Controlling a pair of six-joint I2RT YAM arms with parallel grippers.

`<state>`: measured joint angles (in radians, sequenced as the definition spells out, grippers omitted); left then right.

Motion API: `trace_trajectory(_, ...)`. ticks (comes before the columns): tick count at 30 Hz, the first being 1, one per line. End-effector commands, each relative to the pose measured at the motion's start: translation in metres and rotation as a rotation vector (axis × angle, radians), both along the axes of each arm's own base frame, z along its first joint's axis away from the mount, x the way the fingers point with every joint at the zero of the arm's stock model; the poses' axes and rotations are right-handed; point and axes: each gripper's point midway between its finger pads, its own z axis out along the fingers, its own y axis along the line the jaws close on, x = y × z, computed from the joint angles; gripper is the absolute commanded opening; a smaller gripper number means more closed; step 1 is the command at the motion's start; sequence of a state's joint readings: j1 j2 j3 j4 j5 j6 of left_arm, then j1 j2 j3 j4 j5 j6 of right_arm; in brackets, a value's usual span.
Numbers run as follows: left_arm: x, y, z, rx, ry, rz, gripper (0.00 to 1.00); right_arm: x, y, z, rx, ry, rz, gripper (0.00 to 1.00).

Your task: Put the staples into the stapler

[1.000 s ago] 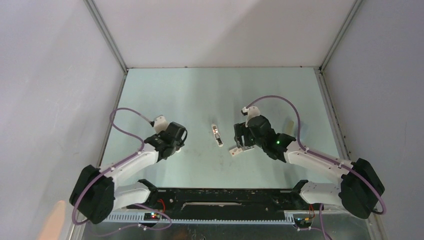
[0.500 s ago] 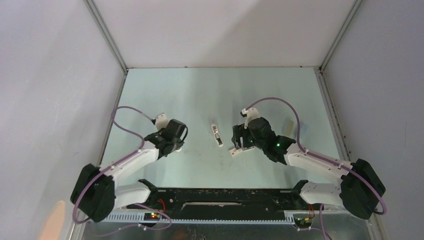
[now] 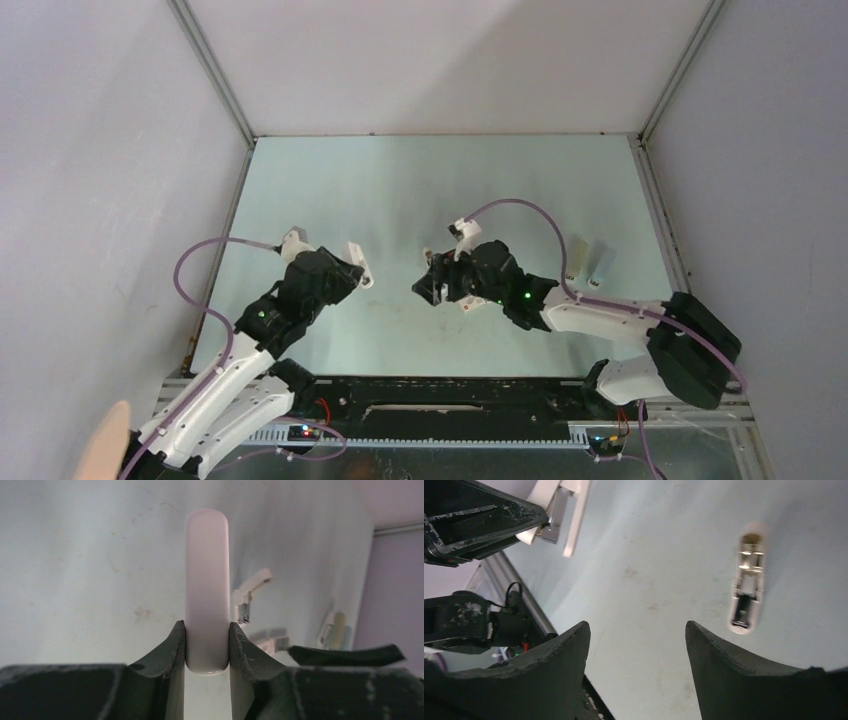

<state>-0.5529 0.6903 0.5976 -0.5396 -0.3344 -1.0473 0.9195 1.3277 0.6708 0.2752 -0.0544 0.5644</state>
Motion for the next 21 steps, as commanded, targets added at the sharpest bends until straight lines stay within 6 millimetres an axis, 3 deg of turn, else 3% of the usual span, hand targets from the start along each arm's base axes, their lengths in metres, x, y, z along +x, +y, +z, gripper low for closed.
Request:
trace_trajectory(1, -0.001, -0.027, 0.025, -0.171, -0.062, -0.082, 0.00, -0.006, 0.048, 0.039, 0.153, -0.006, 0.101, 0.71)
trace_trajectory(9, -0.006, -0.049, 0.042, -0.301, -0.110, -0.165, 0.00, -0.006, 0.077, 0.038, 0.160, 0.008, 0.126, 0.66)
trace_trajectory(14, -0.007, -0.059, 0.043, -0.339, -0.118, -0.202, 0.00, -0.002, 0.092, 0.033, 0.151, 0.022, 0.132, 0.62)
trace_trajectory(21, -0.010, -0.062, 0.049, -0.358, -0.135, -0.219, 0.00, 0.007, 0.098, 0.015, 0.116, 0.050, 0.086, 0.52)
